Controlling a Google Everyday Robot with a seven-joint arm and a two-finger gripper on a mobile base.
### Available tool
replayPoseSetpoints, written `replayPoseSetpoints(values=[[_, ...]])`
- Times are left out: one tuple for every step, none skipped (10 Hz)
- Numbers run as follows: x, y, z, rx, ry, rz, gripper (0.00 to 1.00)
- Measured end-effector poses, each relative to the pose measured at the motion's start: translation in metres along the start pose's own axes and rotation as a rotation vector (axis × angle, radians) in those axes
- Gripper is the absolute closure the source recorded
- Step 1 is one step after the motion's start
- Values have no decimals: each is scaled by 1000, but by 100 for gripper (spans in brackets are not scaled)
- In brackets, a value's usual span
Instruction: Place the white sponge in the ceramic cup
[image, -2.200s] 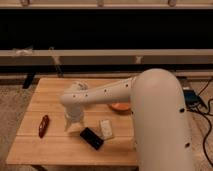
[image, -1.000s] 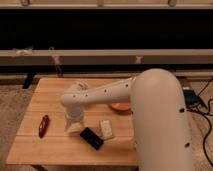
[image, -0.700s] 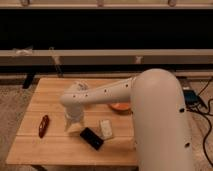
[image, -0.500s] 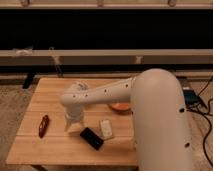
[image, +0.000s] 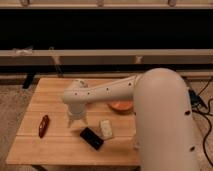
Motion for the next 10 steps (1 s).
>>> replayPoseSetpoints(values=[[-10,-21,-11,32,-20,12,35],[-15,-37,-18,60,-32,18,35],[-16,-53,-24,91,-41,23,35],[-14,-70,-27,116,-47,34,35],[-11,-87,-29,138,-54,46,35],[-7,-104,-31,165,-62,61,35],[-3,-116,-32,189,-66,75,35],[2,-126,-31,211,-70,88,35],[5,-132,-31,224,-71,95,35],[9,-143,-29,241,-69,111,35]])
